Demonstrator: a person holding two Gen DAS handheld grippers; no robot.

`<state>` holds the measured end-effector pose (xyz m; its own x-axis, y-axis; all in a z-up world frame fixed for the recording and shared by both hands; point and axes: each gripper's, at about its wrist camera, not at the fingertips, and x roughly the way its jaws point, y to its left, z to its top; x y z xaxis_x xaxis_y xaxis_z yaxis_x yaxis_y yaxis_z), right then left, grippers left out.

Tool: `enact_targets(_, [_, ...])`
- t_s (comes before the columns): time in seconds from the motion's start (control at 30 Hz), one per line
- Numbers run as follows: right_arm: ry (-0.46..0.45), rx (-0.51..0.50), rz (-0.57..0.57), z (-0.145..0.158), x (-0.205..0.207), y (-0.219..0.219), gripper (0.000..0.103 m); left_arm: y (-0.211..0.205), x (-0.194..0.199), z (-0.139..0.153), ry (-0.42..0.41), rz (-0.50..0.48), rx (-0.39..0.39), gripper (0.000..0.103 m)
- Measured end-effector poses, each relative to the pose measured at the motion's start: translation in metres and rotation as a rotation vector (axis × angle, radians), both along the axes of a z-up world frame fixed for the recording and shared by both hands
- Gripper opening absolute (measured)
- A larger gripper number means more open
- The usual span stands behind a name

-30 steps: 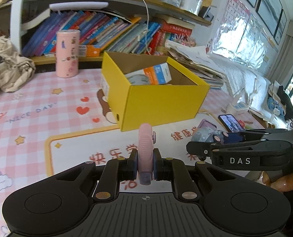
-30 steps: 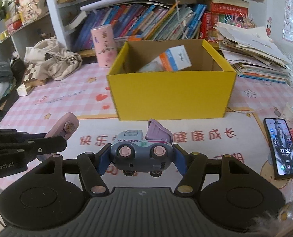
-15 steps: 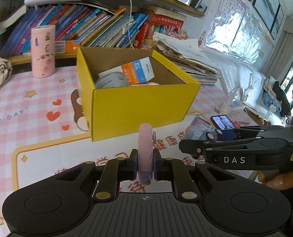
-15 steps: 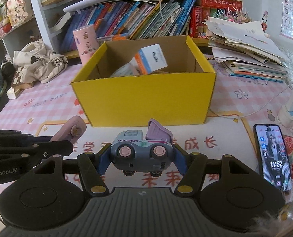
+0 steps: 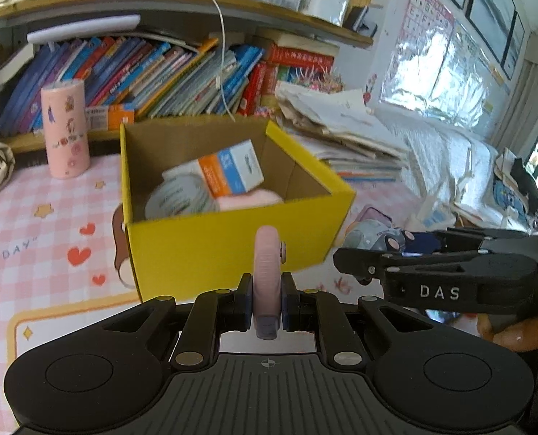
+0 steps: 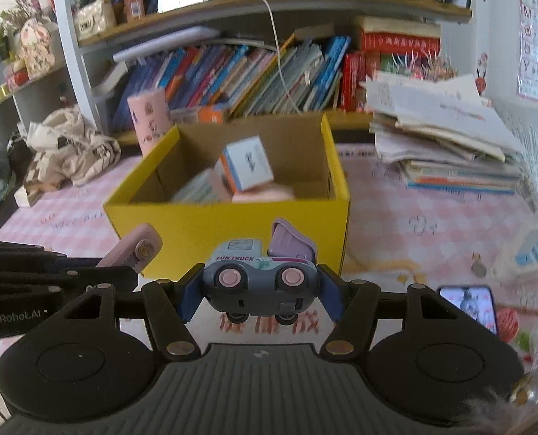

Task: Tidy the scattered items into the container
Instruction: 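Lower the pink pen and toy car into the yellow box with both tools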

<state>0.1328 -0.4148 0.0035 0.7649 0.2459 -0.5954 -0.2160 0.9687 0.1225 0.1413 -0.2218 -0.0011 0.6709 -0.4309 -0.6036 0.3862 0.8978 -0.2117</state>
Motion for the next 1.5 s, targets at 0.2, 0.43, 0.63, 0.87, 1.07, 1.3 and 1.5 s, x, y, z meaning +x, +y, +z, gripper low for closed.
enact_targets(0.2, [-0.071,0.022,0.023,0.019,0.018,-0.010,0.062,-0.004,0.015,0.022,-0.048,0.035,-0.009,0.013])
enact_targets(0.43, [-0.135,0.038,0.071,0.036,0.055,-0.010,0.062,-0.005,0.043,0.031,-0.086,0.074,0.018,0.013])
enact_targets(0.63, [-0.123,0.023,0.102,0.027,0.087,-0.003,0.062,-0.008,0.066,0.025,-0.096,0.108,0.066,0.013])
enact_targets(0.87, [-0.073,-0.002,0.140,0.009,0.114,0.005,0.062,-0.008,0.088,0.009,-0.052,0.122,0.119,0.013])
enact_targets(1.07, [-0.019,-0.017,0.167,-0.008,0.133,0.011,0.062,-0.009,0.103,-0.006,-0.001,0.122,0.161,0.013])
enact_targets(1.3, [0.032,-0.048,0.184,-0.023,0.147,0.016,0.062,-0.009,0.116,-0.022,0.049,0.123,0.194,0.014])
enact_targets(1.5, [0.027,-0.116,0.221,-0.027,0.153,0.022,0.063,-0.013,0.121,-0.025,0.050,0.119,0.221,0.014])
